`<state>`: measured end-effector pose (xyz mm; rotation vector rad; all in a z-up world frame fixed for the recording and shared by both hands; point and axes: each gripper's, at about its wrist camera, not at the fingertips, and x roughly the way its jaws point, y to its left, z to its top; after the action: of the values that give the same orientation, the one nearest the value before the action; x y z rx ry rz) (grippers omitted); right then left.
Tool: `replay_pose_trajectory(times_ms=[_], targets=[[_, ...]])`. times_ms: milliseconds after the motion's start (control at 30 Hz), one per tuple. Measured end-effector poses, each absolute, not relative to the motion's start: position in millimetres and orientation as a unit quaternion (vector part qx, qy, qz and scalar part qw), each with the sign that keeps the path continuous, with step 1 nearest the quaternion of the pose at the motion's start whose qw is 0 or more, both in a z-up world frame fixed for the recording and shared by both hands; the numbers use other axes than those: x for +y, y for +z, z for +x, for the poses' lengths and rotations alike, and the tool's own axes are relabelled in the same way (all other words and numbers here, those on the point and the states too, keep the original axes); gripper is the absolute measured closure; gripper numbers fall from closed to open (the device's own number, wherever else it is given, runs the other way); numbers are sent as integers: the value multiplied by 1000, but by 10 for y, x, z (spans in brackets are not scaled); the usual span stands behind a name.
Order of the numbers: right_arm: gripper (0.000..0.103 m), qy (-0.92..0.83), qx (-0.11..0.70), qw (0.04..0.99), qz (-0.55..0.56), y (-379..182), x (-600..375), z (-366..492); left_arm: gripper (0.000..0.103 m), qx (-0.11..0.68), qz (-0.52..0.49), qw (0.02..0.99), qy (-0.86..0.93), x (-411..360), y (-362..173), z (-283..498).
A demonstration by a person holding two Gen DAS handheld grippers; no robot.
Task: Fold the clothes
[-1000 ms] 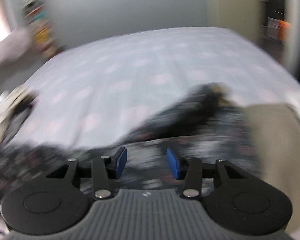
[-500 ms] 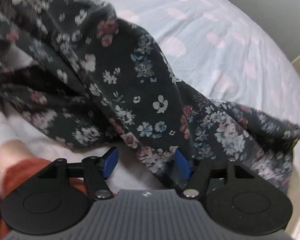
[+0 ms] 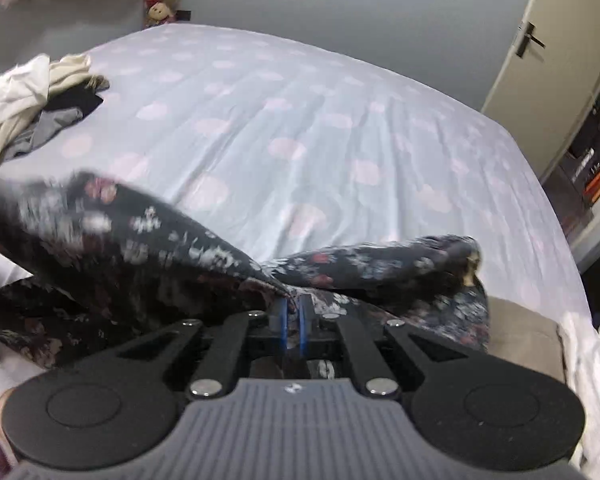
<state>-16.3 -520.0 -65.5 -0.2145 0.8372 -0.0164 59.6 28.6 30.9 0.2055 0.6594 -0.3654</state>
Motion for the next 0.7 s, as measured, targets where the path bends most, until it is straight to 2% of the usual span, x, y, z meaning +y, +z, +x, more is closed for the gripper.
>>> replay_pose_trajectory(times_ms=[133,233,433,567,700], targets=[[97,-21,429,893,-134,-646,-5199,-409,95,382,119,874,-275,349,81,571],[97,-34,449,886,-111,-669,-5338,-572,95,436,131,838,-300,380,-67,520],[97,-51,481,869,-106,-811,-5427,-839,99,526,212,743,-355,170,-473,137],[97,-54,499,861,-84,-922,-5516,-894,99,567,244,688,-381,91,-757,-111],[94,-50,500,861,-75,-933,-5530,-938,98,580,227,676,-394,113,-823,-117]])
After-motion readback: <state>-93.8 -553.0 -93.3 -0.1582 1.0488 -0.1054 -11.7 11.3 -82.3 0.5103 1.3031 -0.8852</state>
